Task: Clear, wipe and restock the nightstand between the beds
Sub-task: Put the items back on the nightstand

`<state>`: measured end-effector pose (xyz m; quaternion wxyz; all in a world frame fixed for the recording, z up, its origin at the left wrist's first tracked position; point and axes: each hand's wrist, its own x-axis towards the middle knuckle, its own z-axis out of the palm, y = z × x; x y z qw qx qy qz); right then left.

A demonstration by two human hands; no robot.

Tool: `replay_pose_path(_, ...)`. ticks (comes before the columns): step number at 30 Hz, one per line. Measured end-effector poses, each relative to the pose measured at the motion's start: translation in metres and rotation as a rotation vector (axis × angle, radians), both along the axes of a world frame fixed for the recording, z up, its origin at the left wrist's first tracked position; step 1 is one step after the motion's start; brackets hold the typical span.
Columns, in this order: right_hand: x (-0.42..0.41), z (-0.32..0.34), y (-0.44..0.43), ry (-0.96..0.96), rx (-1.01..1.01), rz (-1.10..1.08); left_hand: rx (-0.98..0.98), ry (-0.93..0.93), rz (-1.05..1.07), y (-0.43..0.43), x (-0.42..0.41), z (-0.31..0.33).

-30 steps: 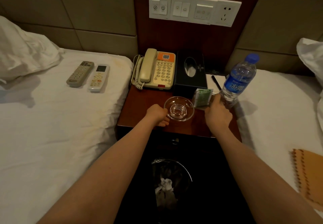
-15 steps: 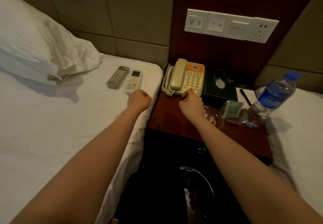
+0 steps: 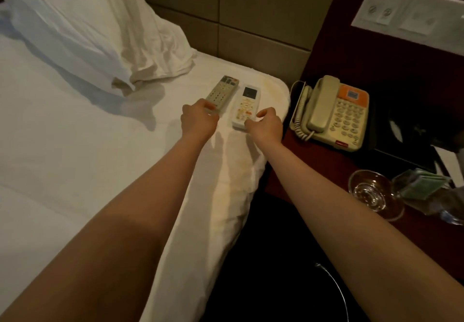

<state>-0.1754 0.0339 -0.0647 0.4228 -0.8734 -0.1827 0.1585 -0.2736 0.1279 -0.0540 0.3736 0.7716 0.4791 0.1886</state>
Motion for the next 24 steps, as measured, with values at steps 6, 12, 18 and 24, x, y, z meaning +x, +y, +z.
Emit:
replay_pose_path(6,0.017,-0.004,0.036,0.219,0.04,-0.127,0.133,0.078,-0.03,0.022,0.02,-0.015)
replay_pose_path(12,0.02,-0.022,0.038,0.228,-0.034,-0.093,0.233,0.056,-0.139,0.023,0.039,-0.028)
replay_pose_path(18,0.017,-0.027,0.021,0.182,0.098,-0.164,0.227,0.11,-0.098,0.02,0.041,-0.016)
replay_pose_path(24,0.009,-0.02,-0.023,0.266,0.167,-0.226,0.125,0.144,-0.115,-0.009,0.04,0.007)
